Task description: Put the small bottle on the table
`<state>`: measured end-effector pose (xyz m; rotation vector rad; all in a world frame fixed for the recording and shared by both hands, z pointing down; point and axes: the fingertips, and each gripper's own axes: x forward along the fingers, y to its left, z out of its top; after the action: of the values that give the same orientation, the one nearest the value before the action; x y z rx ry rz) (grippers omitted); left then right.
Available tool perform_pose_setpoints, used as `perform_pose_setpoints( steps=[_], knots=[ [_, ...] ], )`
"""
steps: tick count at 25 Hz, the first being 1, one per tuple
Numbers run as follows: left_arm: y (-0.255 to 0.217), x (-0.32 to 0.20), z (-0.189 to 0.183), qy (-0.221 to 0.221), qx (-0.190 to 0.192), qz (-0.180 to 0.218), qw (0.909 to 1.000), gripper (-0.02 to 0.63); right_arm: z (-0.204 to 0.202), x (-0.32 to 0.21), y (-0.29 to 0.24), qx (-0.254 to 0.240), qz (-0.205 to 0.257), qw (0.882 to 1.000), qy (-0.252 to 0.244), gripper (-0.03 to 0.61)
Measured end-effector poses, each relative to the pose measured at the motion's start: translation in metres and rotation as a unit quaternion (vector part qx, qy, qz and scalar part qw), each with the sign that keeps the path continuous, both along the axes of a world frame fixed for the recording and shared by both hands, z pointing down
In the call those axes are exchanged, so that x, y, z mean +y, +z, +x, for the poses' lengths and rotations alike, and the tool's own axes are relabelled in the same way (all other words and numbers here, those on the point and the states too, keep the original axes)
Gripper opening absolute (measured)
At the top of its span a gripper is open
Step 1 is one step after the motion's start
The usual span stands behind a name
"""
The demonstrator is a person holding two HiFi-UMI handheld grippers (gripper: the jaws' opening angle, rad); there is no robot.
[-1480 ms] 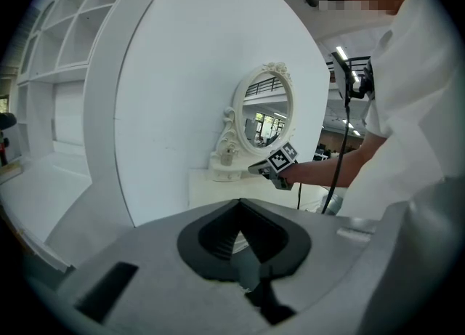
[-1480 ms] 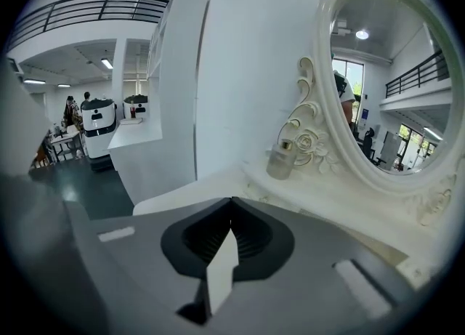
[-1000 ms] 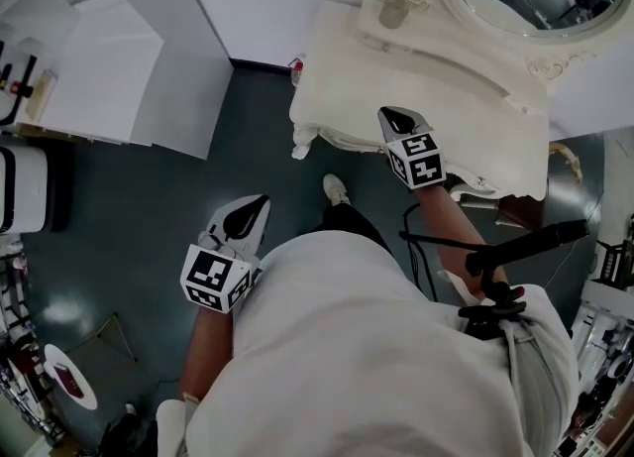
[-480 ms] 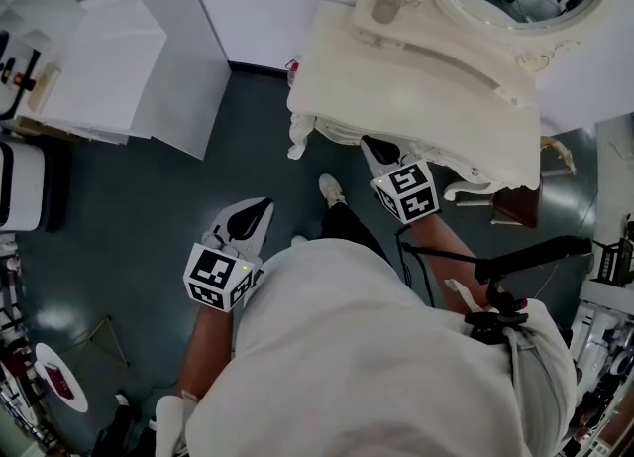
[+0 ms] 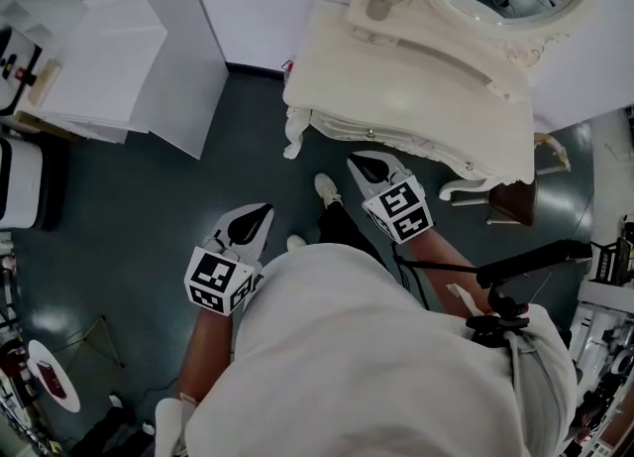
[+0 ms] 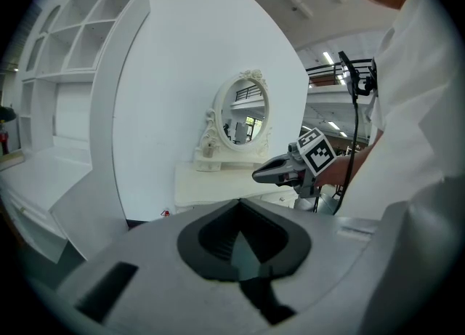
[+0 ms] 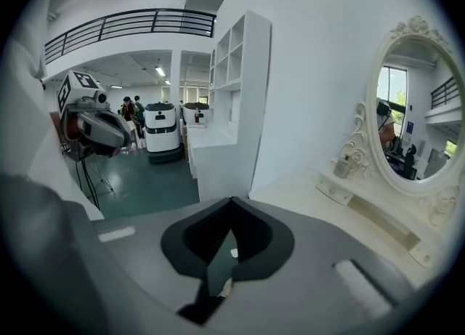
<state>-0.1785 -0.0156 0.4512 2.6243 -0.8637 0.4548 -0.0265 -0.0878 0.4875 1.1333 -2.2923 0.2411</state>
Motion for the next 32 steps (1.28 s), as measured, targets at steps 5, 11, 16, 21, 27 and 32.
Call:
perform_pose_setpoints(
  steps=[5, 11, 16, 21, 27, 32],
  knots=[
    [0.002, 0.013, 0.0, 0.002, -0.004, -0.003, 1.0, 0.003, -0.007, 0.015, -0.001, 0.001, 0.003, 1.0, -0.013, 0.0],
    [0.003, 0.022, 0.004, 0.006, -0.007, -0.002, 0.9999, 0.003, -0.01, 0.025, -0.005, 0.003, 0.011, 1.0, -0.023, 0.0],
    [0.0, 0.024, 0.011, 0.013, -0.008, 0.001, 0.9999, 0.003, -0.006, 0.031, -0.007, 0.006, 0.013, 1.0, -0.021, 0.0],
    [-0.002, 0.023, 0.009, 0.018, -0.007, 0.001, 0.9998, 0.003, -0.01, 0.032, -0.012, 0.007, 0.018, 1.0, -0.02, 0.0],
    [0.003, 0.022, 0.014, 0.018, -0.007, -0.003, 0.9998, 0.003, -0.006, 0.031, -0.008, 0.008, 0.018, 1.0, -0.022, 0.0],
    [0.007, 0.019, 0.02, 0.025, -0.009, -0.008, 0.9996, 0.003, -0.002, 0.03, -0.006, 0.012, 0.016, 1.0, -0.019, 0.0]
  ],
)
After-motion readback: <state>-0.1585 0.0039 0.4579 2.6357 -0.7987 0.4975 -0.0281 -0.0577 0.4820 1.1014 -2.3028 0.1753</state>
